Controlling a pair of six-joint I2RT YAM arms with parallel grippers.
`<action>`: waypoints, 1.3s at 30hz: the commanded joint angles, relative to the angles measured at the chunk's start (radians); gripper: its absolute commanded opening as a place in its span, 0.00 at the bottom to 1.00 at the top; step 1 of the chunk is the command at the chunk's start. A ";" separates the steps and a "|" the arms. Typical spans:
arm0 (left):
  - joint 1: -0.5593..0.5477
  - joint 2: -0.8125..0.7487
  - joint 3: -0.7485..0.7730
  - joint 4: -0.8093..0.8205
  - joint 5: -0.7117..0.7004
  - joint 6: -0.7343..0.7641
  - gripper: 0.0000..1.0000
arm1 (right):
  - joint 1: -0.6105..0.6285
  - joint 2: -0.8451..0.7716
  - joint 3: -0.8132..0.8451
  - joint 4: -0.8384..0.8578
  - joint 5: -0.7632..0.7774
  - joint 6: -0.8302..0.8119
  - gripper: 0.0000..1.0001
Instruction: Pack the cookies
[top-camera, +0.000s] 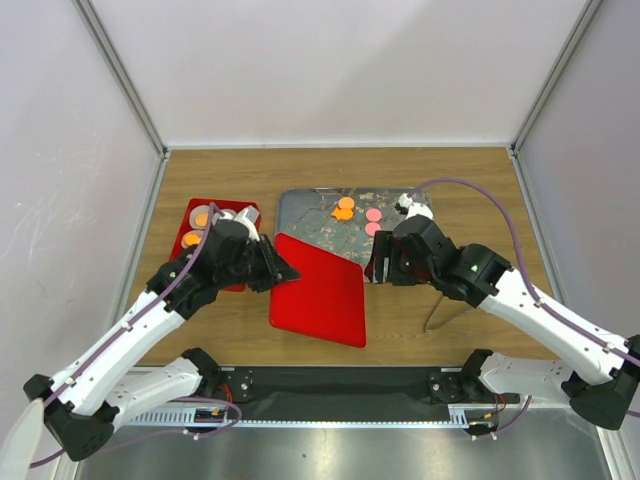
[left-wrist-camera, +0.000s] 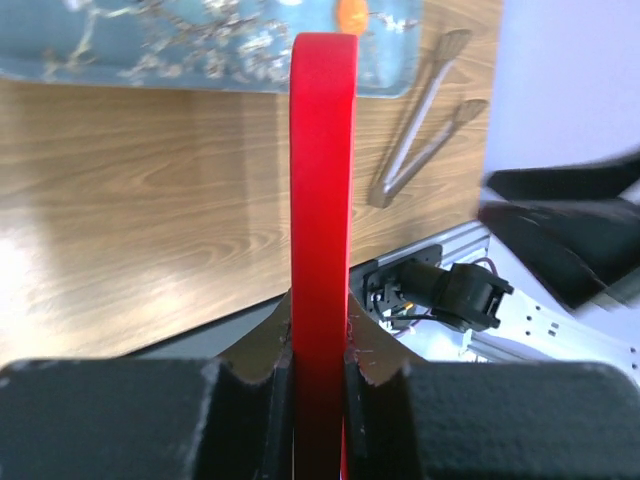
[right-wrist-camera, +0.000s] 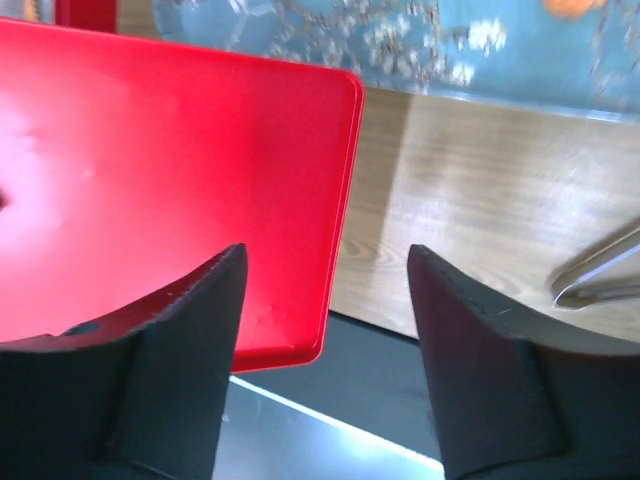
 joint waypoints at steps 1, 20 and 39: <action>0.044 0.020 0.095 -0.075 0.045 -0.005 0.00 | 0.058 -0.038 0.076 0.001 0.094 -0.099 0.75; 0.141 0.138 0.291 -0.368 0.106 -0.281 0.00 | 0.756 0.147 0.196 0.266 0.596 -0.558 0.83; 0.195 0.149 0.348 -0.374 0.160 -0.341 0.00 | 0.699 0.273 0.179 0.372 0.640 -0.772 0.49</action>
